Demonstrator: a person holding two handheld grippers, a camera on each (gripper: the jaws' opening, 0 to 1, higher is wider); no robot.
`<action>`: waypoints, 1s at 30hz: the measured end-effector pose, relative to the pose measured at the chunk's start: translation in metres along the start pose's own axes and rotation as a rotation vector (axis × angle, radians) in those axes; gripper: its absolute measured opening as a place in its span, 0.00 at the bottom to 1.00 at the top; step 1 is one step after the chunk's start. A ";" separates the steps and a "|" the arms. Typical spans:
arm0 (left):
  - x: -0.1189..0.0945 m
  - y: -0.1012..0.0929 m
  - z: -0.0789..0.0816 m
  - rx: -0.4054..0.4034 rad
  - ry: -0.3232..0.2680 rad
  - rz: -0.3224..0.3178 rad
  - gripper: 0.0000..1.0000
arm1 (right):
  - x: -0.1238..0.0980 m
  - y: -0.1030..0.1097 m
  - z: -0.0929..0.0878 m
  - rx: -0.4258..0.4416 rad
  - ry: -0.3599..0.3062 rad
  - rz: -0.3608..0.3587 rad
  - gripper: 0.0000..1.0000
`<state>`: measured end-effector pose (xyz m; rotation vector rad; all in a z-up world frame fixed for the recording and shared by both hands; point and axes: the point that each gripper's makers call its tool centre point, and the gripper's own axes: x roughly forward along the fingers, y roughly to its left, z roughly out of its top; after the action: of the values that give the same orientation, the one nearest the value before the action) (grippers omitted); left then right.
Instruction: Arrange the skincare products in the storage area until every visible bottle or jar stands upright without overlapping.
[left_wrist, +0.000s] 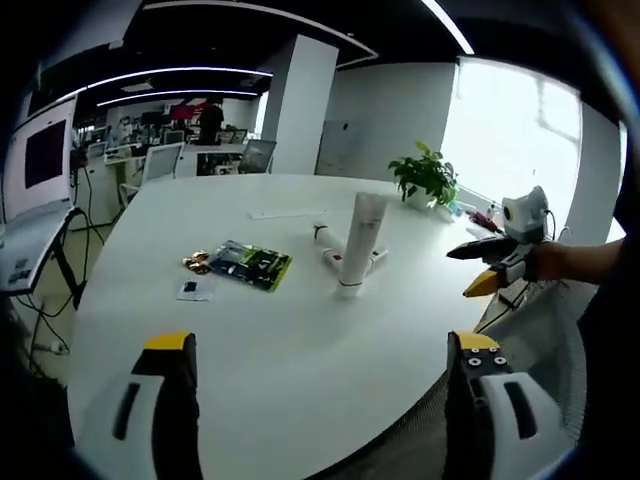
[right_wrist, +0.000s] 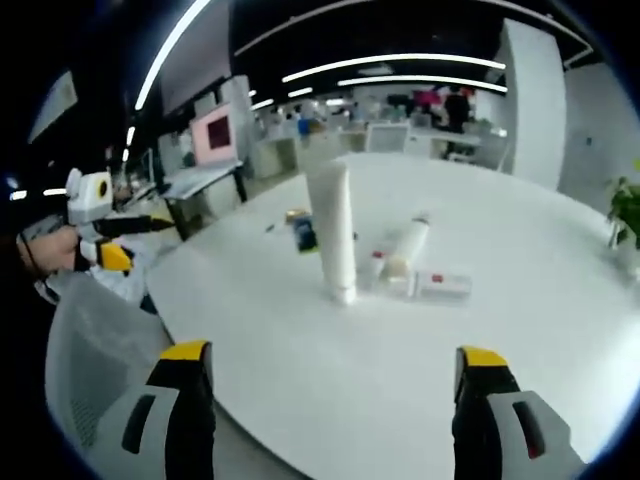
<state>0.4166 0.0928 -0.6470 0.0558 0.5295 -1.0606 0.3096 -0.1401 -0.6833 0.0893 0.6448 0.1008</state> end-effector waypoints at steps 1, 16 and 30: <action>0.001 0.002 0.000 -0.007 0.000 0.004 0.99 | 0.002 -0.002 0.001 -0.003 0.002 -0.003 0.99; 0.004 0.011 0.002 -0.035 0.004 0.030 0.96 | 0.025 -0.014 0.011 -0.017 0.034 0.005 0.99; 0.006 0.017 -0.020 -0.080 0.065 0.057 0.95 | 0.037 -0.015 0.007 -0.025 0.074 0.041 0.99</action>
<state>0.4255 0.1023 -0.6711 0.0347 0.6247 -0.9839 0.3440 -0.1506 -0.7017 0.0751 0.7156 0.1526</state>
